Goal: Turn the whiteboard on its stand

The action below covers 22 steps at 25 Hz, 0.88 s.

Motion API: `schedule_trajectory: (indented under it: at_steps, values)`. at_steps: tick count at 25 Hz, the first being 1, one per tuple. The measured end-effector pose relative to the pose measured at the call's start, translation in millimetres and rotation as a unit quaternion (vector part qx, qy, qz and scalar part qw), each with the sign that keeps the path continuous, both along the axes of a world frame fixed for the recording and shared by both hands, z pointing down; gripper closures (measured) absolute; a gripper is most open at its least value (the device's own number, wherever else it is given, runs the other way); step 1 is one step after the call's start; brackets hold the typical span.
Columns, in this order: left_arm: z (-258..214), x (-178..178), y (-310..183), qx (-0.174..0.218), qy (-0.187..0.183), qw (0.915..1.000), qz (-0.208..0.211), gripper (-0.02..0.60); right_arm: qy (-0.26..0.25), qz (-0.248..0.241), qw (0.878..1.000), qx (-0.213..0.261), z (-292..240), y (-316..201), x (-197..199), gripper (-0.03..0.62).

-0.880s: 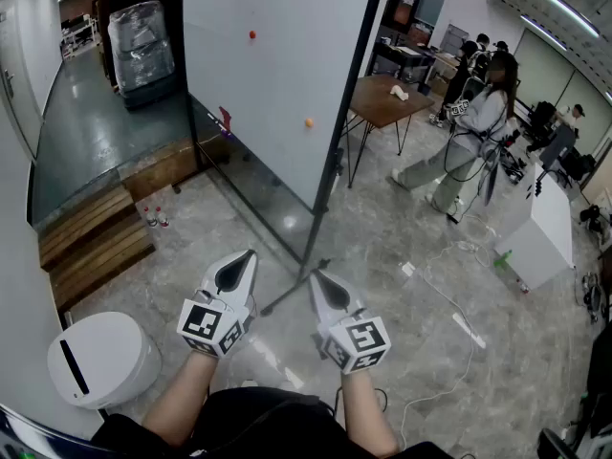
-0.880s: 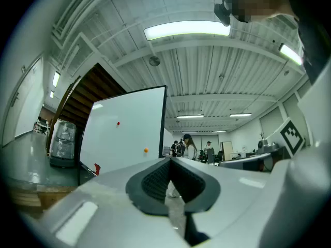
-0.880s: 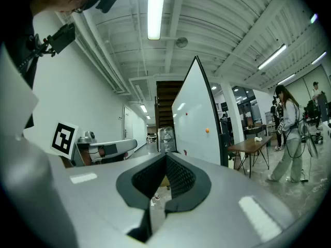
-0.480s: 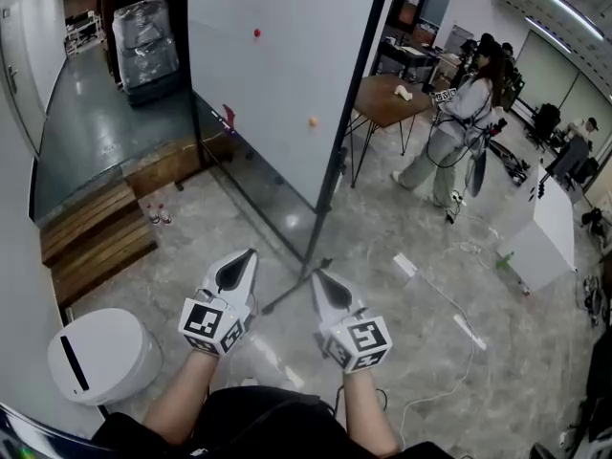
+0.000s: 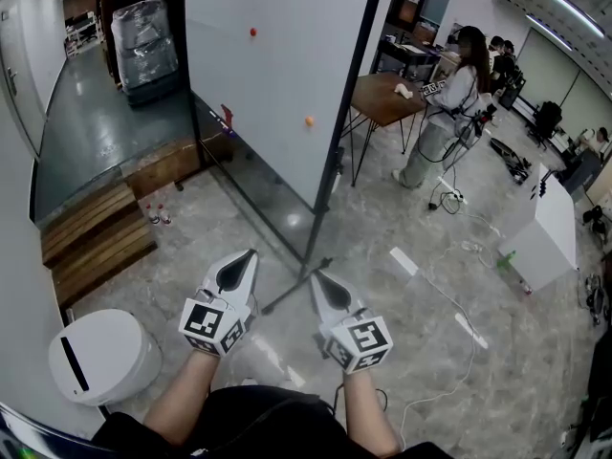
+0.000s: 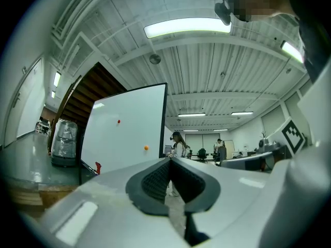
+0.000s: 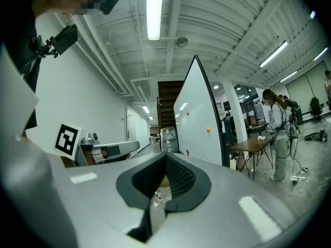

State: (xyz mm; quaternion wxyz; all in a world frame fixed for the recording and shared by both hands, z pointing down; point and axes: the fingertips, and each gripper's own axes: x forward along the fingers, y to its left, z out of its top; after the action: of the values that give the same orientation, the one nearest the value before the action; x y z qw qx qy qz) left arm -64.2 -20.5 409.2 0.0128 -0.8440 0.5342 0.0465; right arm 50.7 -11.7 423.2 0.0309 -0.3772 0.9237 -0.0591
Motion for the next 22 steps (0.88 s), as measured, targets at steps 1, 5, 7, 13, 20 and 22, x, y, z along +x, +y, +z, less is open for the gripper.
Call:
schedule_trajectory:
  at_steps: [1, 5, 7, 13, 20, 22]
  values:
    - [0, 1, -1, 0.0, 0.0, 1.0, 0.0, 0.578, -0.004, -0.003, 1.0, -0.001, 0, -1, 1, 0.585]
    - [2, 4, -7, 0.001, 0.001, 1.0, 0.001, 0.578, -0.012, -0.003, 1.0, 0.0, -1, -8, 3, 0.585]
    - [2, 4, -8, 0.001, 0.004, 1.0, -0.001, 0.578, -0.015, -0.006, 1.0, -0.004, 0, -10, 3, 0.585]
    - [3, 14, -14, 0.0, 0.003, 1.0, -0.008, 0.577, -0.011, -0.015, 1.0, -0.011, 8, -15, 14, 0.585]
    - [9, 26, -11, -0.008, -0.003, 0.9998, -0.02, 0.577, -0.001, -0.027, 1.0, -0.011, 14, -13, 25, 0.585]
    - [12, 33, -10, -0.008, -0.002, 0.9997, -0.024, 0.577, 0.002, -0.029, 0.999, -0.012, 17, -13, 31, 0.585]
